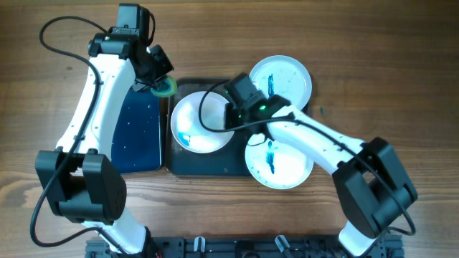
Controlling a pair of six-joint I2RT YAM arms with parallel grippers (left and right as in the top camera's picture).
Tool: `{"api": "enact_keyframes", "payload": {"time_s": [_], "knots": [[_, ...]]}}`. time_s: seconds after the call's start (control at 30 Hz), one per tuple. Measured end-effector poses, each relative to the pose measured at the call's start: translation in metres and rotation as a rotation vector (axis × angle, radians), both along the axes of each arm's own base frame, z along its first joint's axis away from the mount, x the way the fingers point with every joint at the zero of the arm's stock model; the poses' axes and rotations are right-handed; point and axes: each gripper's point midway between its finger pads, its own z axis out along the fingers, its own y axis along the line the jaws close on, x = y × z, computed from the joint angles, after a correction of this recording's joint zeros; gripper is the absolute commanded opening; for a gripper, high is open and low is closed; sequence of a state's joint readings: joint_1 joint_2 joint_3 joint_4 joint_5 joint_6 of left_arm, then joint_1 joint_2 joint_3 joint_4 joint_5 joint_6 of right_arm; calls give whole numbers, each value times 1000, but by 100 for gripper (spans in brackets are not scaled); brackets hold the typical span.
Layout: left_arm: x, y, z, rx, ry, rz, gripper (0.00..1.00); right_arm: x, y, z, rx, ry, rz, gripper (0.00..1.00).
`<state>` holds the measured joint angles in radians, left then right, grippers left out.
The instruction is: Clean dirty plates on tray and stack at the side
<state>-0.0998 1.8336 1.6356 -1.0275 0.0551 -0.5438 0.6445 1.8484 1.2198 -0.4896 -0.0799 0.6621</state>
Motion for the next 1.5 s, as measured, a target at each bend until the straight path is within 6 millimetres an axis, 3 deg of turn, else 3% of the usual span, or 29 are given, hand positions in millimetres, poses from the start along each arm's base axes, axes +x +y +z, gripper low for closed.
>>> {"api": "enact_keyframes", "payload": {"time_s": [0.2,0.3,0.47,0.57,0.67,0.77,0.93,1.13,1.23,1.3,1.37,1.5], "knots": [[4,0,2,-2,-18,0,4,36,-10,-1,-2,-2,206,43],[4,0,2,-2,-19,0,4,46,1,-13,-19,18,314,33],[4,0,2,-2,-19,0,4,50,11,-36,-27,45,399,18],[5,0,2,-5,-21,7,4,48,11,-42,-25,57,417,15],[5,-1,2,-11,-21,22,4,47,11,-46,-20,78,394,4],[5,-3,2,-13,-20,23,4,43,11,-48,0,126,330,4],[1,-16,0,-15,-12,-2,4,37,-3,-49,-38,256,13,4],[-19,-52,-59,7,36,-94,4,38,-4,-49,-40,261,-33,4],[-41,-57,-108,45,100,-110,4,39,-4,-49,-43,259,-34,4],[-42,-56,-126,50,76,-106,4,39,-4,-49,-43,257,-34,4],[-45,-53,-140,60,62,-99,4,39,-4,-49,-44,255,-35,4],[-44,-52,-142,80,6,-100,4,40,-4,-49,-44,254,-35,4]]}}
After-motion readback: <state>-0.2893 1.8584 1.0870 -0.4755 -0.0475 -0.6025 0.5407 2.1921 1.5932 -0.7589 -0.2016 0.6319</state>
